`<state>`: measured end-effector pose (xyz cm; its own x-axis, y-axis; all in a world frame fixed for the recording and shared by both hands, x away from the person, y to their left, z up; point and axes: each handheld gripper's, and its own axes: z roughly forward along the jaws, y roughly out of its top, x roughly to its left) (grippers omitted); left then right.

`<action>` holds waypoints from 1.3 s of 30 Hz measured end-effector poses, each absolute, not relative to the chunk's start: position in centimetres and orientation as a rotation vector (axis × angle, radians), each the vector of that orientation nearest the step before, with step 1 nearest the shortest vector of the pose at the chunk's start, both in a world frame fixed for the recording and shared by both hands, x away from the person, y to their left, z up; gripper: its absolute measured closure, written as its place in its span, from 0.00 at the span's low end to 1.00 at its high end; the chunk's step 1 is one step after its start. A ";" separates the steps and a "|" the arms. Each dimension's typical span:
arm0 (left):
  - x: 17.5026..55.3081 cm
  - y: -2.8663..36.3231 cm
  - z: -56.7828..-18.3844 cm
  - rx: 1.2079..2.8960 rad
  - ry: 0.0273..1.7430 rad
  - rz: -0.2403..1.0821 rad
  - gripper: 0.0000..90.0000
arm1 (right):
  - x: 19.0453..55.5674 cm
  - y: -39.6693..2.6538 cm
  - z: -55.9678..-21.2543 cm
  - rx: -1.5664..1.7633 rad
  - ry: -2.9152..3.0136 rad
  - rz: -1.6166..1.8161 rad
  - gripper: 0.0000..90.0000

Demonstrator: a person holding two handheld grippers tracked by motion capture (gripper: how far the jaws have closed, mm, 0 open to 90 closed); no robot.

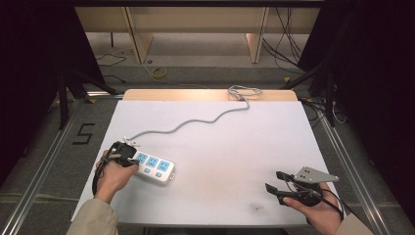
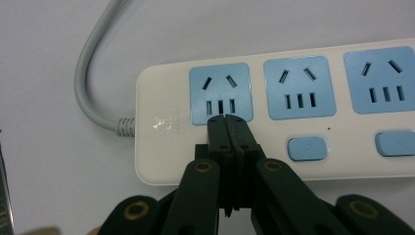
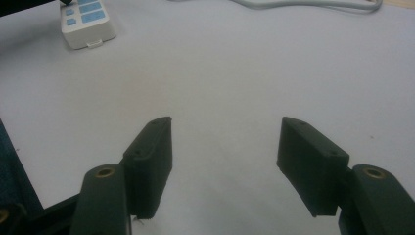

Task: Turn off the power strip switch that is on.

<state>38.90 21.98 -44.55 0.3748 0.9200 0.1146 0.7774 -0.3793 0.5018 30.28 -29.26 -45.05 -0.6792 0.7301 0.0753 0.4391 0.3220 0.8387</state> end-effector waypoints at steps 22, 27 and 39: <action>39.6 21.6 -44.2 2.340 1.497 0.507 1.00 | 30.3 -29.2 -45.2 1.054 2.292 1.291 0.43; 39.7 21.7 -44.1 2.334 1.520 0.476 1.00 | 30.3 -29.2 -45.2 1.049 2.302 1.287 0.42; 40.1 21.8 -44.0 2.356 1.517 0.438 1.00 | 30.3 -29.2 -45.3 1.050 2.304 1.287 0.42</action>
